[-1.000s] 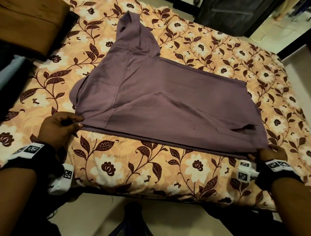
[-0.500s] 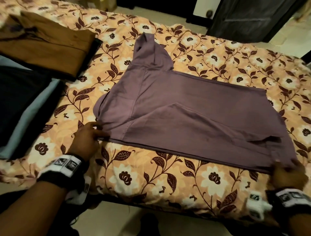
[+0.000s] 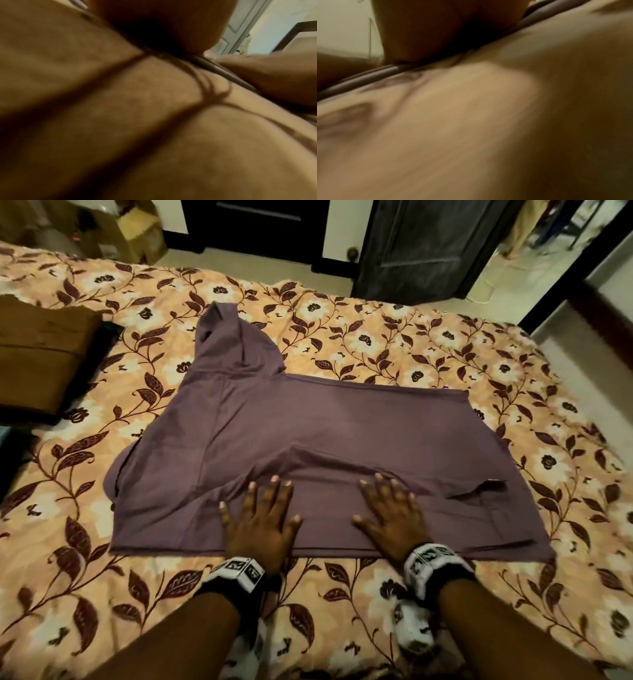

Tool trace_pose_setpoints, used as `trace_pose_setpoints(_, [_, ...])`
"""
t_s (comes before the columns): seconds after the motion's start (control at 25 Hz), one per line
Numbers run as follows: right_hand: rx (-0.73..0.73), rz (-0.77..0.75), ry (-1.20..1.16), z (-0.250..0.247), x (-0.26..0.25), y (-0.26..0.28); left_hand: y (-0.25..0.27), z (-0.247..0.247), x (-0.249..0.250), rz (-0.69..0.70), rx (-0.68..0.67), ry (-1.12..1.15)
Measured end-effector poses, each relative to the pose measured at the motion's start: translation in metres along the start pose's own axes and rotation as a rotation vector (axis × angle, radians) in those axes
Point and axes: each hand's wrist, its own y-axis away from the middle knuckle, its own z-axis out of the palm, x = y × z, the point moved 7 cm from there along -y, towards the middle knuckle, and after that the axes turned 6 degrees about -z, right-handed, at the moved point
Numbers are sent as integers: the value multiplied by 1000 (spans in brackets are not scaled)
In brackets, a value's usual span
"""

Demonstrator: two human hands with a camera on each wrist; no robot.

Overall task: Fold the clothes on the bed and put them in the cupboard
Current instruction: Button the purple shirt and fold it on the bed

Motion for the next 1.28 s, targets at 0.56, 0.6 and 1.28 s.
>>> trace_pose_setpoints(0.56, [-142, 203, -66, -8, 88, -1, -45, 1, 134, 288, 31, 2])
trace_pose_setpoints(0.6, [-172, 201, -66, -5, 87, -1, -48, -4, 103, 251, 58, -3])
trace_pose_setpoints(1.28, [-154, 87, 82, 3, 76, 73, 29, 6, -81, 179, 34, -180])
